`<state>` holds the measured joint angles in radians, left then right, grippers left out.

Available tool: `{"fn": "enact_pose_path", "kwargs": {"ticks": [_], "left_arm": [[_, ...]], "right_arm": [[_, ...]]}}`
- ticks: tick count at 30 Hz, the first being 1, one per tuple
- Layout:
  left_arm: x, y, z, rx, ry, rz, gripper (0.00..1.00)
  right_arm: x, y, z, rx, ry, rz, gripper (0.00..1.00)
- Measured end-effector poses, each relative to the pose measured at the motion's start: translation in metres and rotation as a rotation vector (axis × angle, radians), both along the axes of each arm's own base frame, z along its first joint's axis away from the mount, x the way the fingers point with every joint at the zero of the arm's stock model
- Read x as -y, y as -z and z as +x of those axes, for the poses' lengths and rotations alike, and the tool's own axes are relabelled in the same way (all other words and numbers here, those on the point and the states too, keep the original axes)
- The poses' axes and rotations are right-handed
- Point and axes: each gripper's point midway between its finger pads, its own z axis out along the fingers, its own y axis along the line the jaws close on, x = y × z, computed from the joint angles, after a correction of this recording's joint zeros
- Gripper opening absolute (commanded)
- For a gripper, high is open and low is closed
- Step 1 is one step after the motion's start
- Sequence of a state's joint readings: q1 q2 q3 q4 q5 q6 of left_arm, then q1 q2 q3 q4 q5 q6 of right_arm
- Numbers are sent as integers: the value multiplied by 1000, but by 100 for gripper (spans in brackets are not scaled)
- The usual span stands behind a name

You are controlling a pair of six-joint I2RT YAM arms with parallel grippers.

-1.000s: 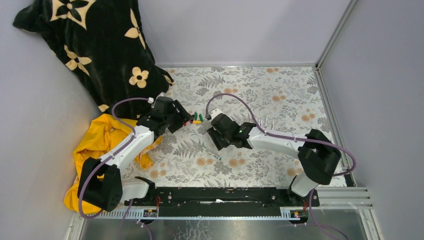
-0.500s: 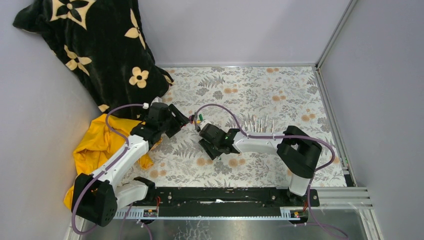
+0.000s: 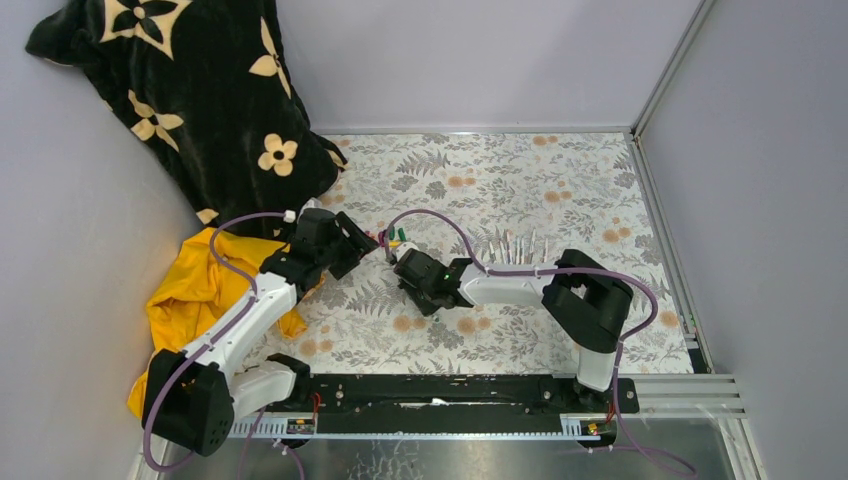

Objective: Open the pen caps

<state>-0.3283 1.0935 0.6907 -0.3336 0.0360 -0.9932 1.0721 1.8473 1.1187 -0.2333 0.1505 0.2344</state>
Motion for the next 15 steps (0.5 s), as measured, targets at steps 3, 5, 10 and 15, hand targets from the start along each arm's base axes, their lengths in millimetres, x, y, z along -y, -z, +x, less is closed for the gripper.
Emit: {"fn": "enact_pose_path", "kwargs": {"ticks": [3,5,10,15], "left_arm": [[-1,2,0,-6,-3,3,73],[-1,5,0,-12,-4,6,73],[1,16,2,-34,2,8,74],[17,32,2,-66,51,16,74]], "right_arm": [[-1,0,0,1,4,6,3],[-1,0,0,2,6,9,1],[4,-2,-2,4,12,14,0],[8,-18,-3,25,18,36,0]]}}
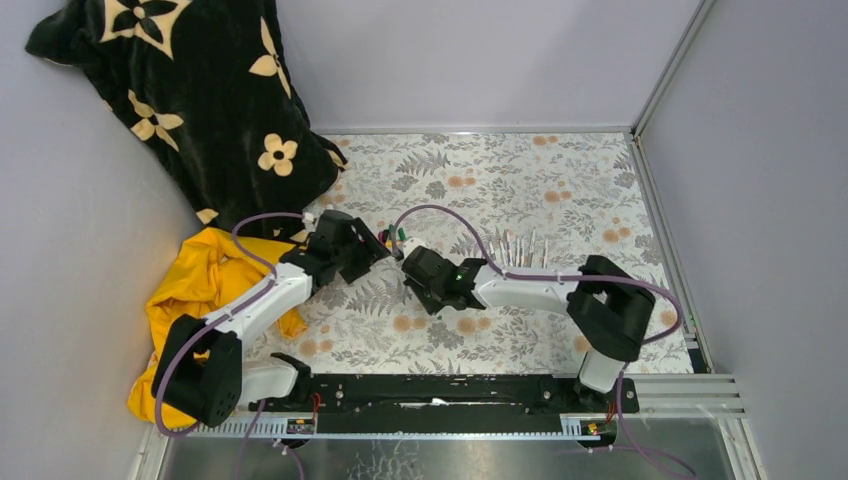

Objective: Open the pen caps

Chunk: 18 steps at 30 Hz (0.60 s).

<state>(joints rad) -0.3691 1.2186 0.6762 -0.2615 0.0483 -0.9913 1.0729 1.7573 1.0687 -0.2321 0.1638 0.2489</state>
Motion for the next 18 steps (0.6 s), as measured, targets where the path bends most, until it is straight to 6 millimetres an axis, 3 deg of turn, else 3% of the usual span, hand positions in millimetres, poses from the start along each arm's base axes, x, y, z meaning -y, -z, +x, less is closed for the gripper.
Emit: {"fn": "enact_pose_path", "kwargs": {"ticks": [7,18], "left_arm": [[31,13,-5,-29,88,6,73],[72,2,4,3,150,-28,63]], "right_arm": [[-4,-36,5,49,15,89,0],[7,-44,11,62,52,117,0]]}}
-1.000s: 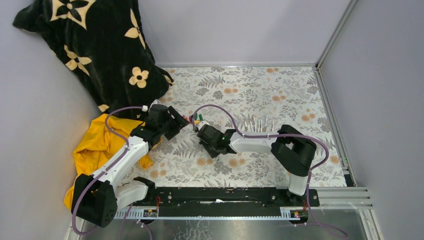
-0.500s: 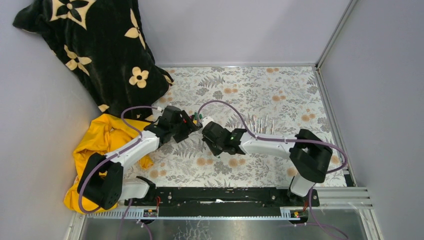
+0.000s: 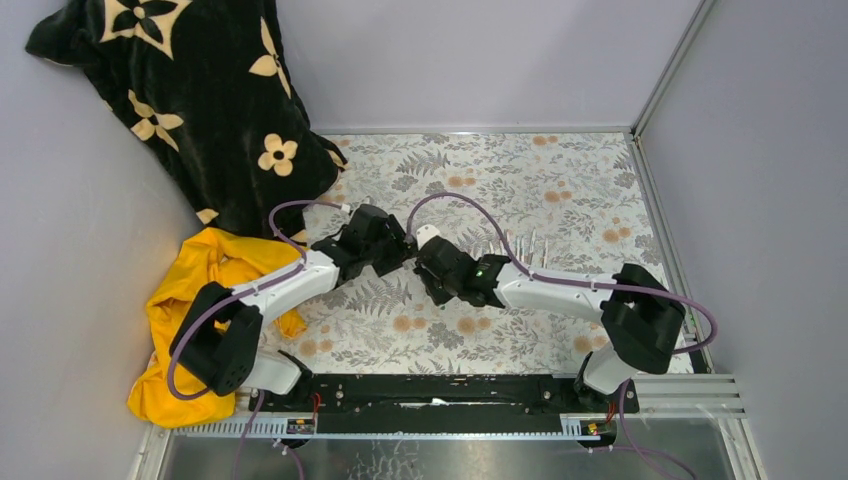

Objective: Open the pen caps

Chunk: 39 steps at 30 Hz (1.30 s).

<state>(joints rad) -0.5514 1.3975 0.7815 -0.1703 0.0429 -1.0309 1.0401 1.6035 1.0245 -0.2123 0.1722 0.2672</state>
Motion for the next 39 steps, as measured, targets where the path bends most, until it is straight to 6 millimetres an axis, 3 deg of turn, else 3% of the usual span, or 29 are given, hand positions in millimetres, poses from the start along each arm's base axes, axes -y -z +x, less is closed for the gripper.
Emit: {"fn": "enact_pose_path", "kwargs": {"ticks": [8,16,29,39], "left_arm": [[16,4,2,-10,4,-25,54],[32,3,10,-12,2,-51,46],[46,-5,18,9,9,-80,1],[57,-4,27,21,38,-69,0]], "right_arm": [[15,-14,15,6,67,77,0],[14,-16,18,-1,80,105,0],[23,-17,25,-5,108,140,0],[34,-14,29,-17,138,159,0]]}}
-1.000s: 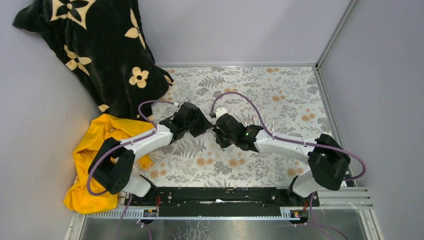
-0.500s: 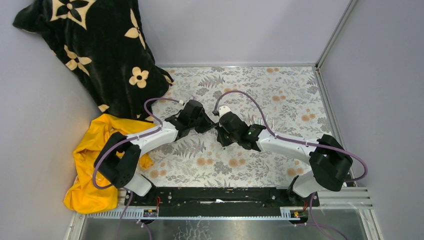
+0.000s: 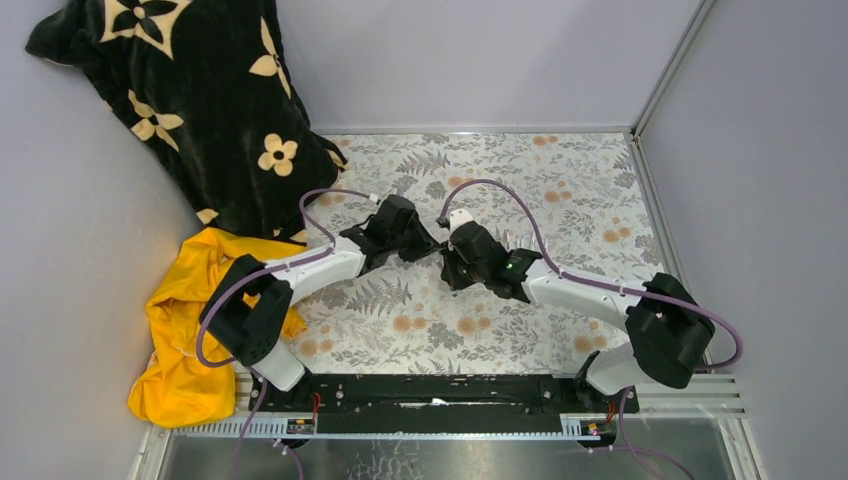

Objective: Open the pen caps

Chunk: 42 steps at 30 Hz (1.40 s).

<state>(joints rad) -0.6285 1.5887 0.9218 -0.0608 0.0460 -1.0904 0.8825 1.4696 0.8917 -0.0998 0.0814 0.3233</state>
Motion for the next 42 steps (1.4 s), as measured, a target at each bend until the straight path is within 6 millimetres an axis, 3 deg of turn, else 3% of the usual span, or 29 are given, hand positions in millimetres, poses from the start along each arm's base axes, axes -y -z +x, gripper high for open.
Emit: {"fn": "enact_pose_path", "kwargs": {"ticks": [6,14,25,31,36,42], "left_arm": [[15,-11,8,27,60,-12,0],[27,-18,3,19,112,-60,0],[34,-27,3,14,123,-98,0],[37,-28,1,3,118,-110,0],[39,-29,-1,-2,120,-117,0],[39,-25,0,-6,118,-113,0]], "right_arm": [[10,-8,4,34,33,39,0],[19,-16,-1,56,54,67,27],[19,-24,1,82,63,96,29],[20,-24,2,85,73,94,26],[22,-22,5,87,98,82,0],[24,-18,7,78,116,77,0]]}}
